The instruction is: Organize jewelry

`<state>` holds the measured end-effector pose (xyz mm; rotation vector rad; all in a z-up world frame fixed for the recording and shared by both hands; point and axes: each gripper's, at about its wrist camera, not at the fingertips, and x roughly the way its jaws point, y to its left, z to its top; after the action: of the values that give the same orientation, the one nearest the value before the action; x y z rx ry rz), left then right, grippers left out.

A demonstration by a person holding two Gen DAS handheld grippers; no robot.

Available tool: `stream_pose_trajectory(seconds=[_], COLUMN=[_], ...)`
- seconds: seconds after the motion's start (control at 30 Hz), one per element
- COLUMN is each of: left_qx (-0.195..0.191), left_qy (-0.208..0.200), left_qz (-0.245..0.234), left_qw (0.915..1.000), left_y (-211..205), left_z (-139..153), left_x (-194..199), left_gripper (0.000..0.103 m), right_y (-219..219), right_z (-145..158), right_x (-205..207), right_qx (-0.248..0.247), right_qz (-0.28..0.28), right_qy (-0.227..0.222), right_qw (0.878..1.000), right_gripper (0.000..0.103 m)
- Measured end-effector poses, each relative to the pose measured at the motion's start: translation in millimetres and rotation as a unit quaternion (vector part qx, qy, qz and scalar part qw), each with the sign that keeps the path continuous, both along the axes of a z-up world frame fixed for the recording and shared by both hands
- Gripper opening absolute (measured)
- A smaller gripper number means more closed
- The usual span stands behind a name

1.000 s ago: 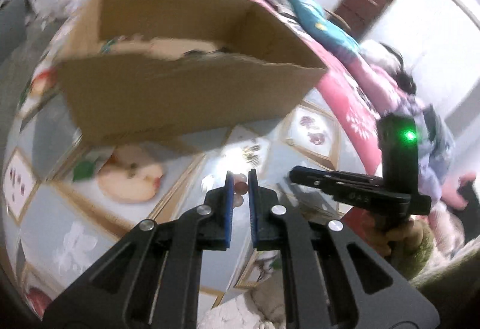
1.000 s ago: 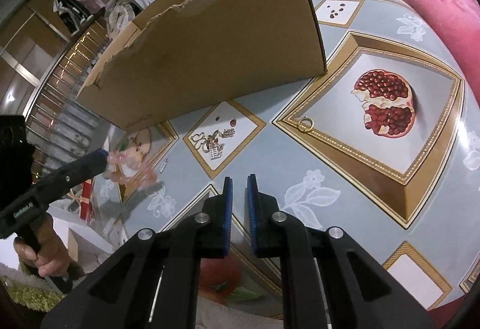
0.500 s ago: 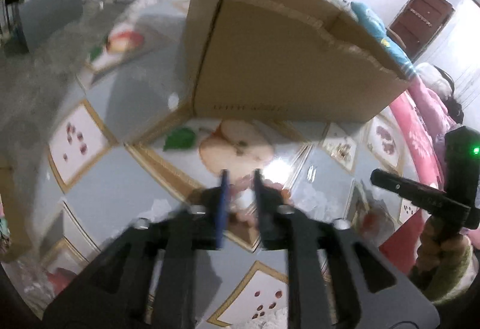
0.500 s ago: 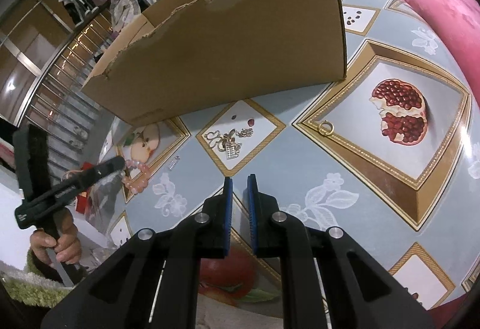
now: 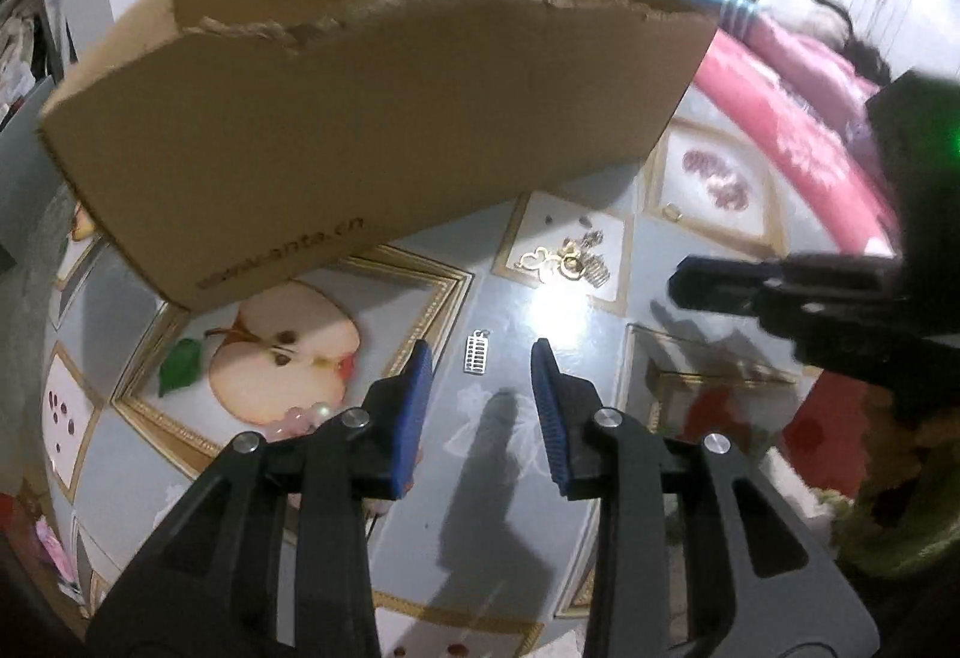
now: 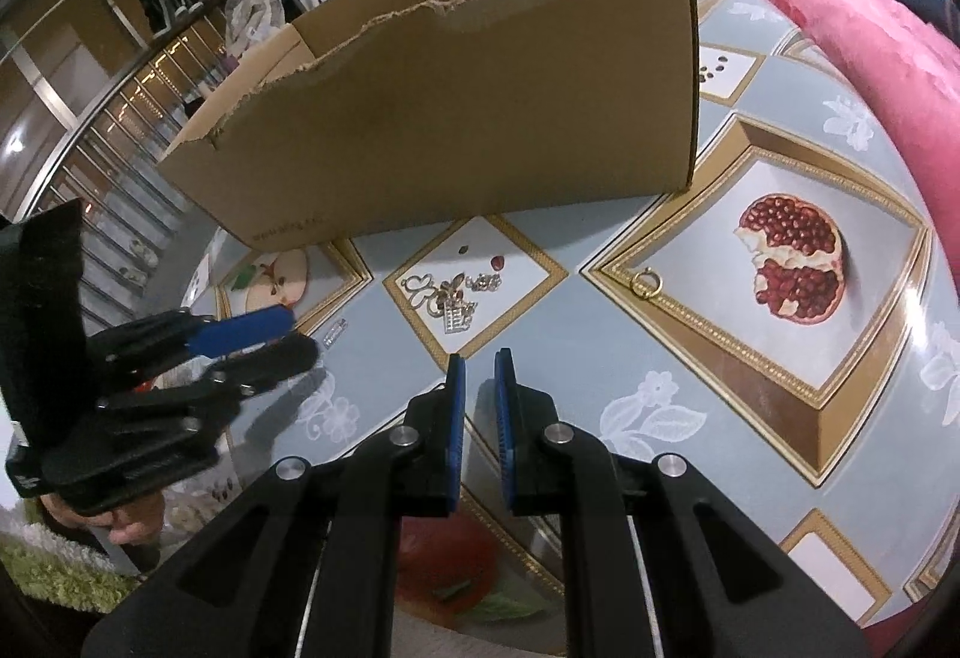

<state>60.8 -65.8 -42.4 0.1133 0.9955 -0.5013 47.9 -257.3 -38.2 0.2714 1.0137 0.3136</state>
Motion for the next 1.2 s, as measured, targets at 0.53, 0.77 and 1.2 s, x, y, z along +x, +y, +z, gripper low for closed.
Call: stream_pose_trajectory(seconds=[0.53, 0.77, 1.2], left_qx=[0.06, 0.026, -0.004], left_qy=[-0.031, -0.015, -0.01], left_qz=[-0.02, -0.013, -0.002], left_qw=[0.9975, 0.9995, 0.9999], left_y=[-30.6, -16.6, -13.6], left_z=[-8.2, -5.6, -3.2], left_x=[-6.7, -13.2, -12.9], left_gripper=[0.004, 0.004, 0.004], right_y=[-16.6, -20.9, -32.8], right_z=[3.9, 8.9, 1.4], right_x=[-3.0, -7.6, 1.6], right_qx=[0.0, -0.006, -0.082], right_qz=[-0.009, -0.014, -0.045], right_qy=[-0.018, -0.03, -0.038], right_qw=[1.0, 0.999, 0.995], right_gripper=[0.011, 0.011, 0.011])
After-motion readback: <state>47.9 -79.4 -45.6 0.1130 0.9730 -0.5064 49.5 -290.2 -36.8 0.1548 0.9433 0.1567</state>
